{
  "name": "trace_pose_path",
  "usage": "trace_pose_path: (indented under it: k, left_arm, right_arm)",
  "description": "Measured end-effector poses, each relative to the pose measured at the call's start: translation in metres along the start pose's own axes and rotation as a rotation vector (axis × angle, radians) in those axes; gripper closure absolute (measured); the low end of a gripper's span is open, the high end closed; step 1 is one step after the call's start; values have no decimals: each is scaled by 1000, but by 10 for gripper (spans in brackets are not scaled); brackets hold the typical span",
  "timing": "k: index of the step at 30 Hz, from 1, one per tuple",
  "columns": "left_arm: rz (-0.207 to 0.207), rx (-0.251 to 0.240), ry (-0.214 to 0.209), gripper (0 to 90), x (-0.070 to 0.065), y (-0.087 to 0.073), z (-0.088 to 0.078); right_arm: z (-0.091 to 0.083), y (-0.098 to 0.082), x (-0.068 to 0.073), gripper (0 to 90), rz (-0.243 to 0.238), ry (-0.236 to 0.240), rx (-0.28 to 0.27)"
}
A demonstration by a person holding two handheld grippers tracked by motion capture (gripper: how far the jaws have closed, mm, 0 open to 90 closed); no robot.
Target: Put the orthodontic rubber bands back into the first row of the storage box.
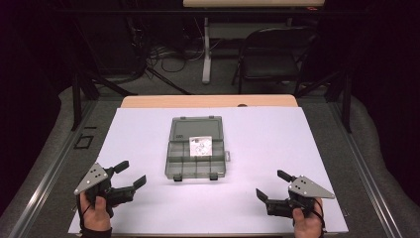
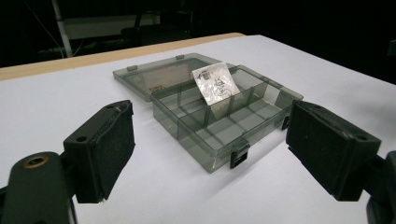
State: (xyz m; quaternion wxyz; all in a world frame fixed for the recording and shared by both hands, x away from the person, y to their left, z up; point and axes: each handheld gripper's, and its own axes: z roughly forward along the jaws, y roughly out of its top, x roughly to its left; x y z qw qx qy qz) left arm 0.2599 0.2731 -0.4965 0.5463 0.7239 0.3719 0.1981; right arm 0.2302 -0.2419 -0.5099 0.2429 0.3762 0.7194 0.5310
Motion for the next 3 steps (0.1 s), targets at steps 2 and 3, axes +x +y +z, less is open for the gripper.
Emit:
trace_pose_path:
  k: [2,3]
  left_arm:
    - [-9,9,3,157,2,-1,1]
    - [-9,9,3,157,2,-1,1]
  right_arm:
    - [0,0,0,63,0,-1,0]
    - [0,0,0,63,0,-1,0]
